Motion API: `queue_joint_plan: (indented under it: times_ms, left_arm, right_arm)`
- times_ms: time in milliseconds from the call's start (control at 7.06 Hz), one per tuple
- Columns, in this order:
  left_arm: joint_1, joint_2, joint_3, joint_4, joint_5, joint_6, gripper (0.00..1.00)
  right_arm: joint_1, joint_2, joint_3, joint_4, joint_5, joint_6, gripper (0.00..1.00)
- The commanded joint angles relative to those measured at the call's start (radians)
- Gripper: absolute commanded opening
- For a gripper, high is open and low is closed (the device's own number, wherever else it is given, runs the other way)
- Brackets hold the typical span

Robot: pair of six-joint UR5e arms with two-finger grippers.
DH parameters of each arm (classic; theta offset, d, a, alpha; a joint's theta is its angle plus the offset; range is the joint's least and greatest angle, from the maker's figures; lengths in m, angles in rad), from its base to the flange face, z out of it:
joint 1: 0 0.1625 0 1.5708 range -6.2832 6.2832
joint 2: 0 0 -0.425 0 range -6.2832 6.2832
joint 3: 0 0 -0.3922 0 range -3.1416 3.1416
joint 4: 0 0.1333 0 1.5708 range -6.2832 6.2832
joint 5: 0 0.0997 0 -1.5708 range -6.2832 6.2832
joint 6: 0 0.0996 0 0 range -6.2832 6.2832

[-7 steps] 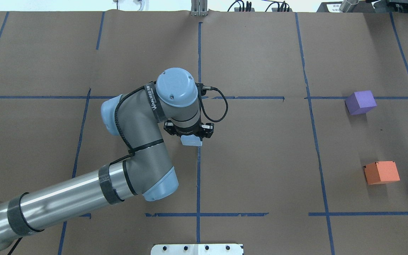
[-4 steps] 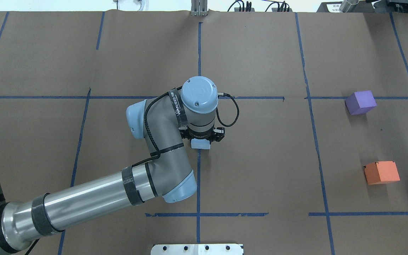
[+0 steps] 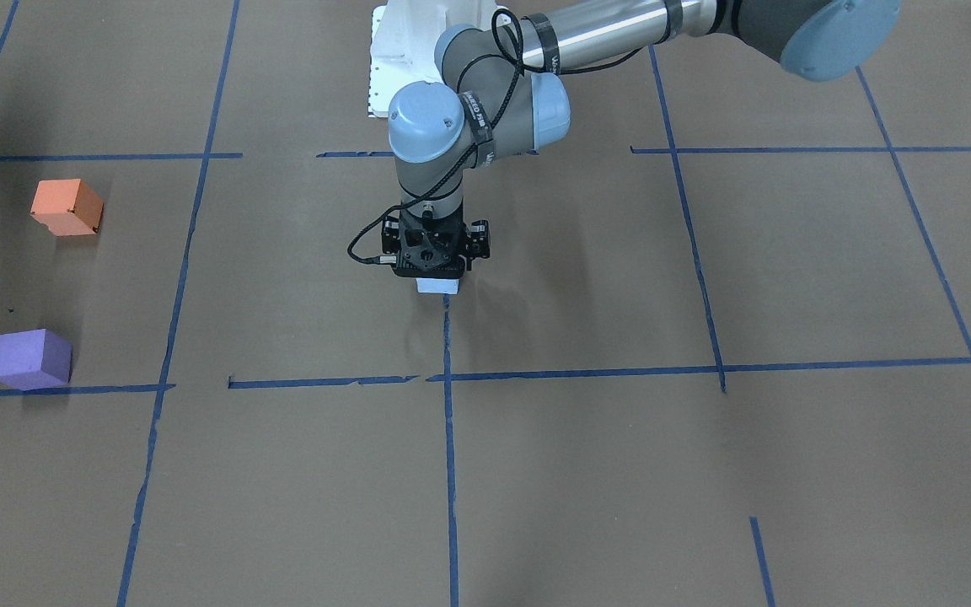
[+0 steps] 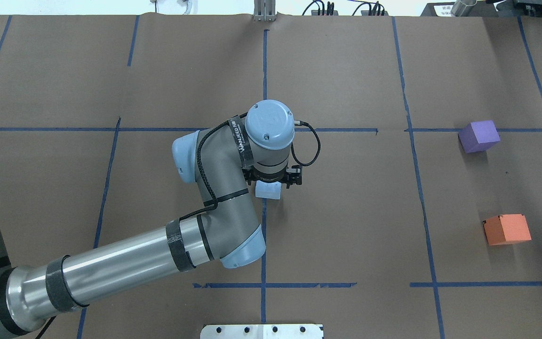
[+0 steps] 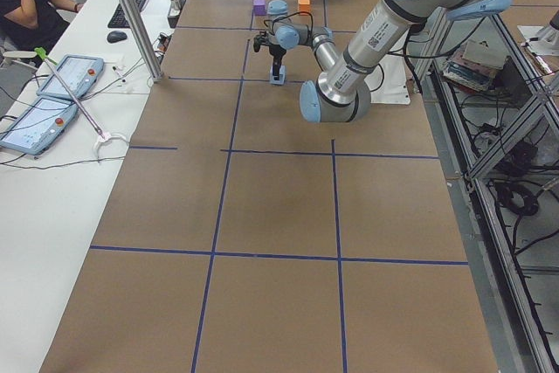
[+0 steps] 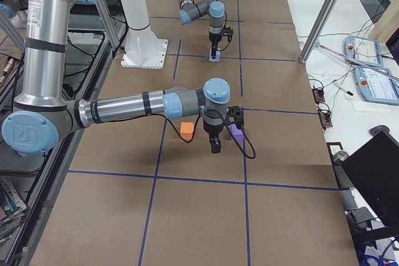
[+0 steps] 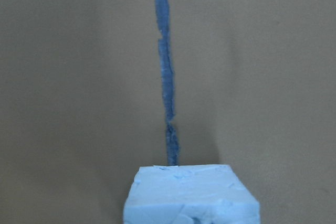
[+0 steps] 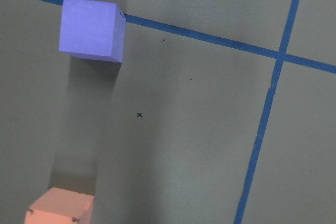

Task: Place blue block between orange and purple blocks
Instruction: 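Release the cube and withdraw the left arm while the right gripper reaches it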

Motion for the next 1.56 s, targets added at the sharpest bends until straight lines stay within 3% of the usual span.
queue_joint_plan:
  times_ms: [0, 425, 709, 850, 1134, 1276, 1417]
  left_arm:
    - [-0.049, 0.050, -0.156, 0.001, -0.001, -0.022, 1.00]
    - [-0.121, 0.365, -0.495, 0.002, -0.013, 0.031, 1.00]
    - [-0.208, 0.534, -0.645, 0.028, -0.094, 0.209, 1.00]
    - [-0.245, 0.618, -0.705, 0.028, -0.119, 0.255, 1.00]
    - [-0.253, 0.647, -0.729, 0.030, -0.118, 0.265, 1.00]
    - [-0.255, 0.647, -0.729, 0.030, -0.118, 0.260, 1.00]
    - [-0.255, 0.647, -0.730, 0.030, -0.118, 0.258, 1.00]
  right_arm:
    - [-0.152, 0.097, 0.089, 0.002, -0.001, 0.337, 1.00]
    - [-0.399, 0.346, 0.099, -0.002, -0.025, 0.796, 1.00]
    - [-0.636, 0.562, 0.033, -0.012, -0.227, 1.060, 1.00]
    - [-0.698, 0.671, -0.054, -0.011, -0.272, 1.190, 1.00]
    - [-0.796, 0.813, -0.213, -0.011, -0.393, 1.305, 1.00]
    - [-0.814, 0.880, -0.298, -0.014, -0.404, 1.316, 1.00]
    - [-0.817, 0.899, -0.323, -0.014, -0.408, 1.316, 1.00]
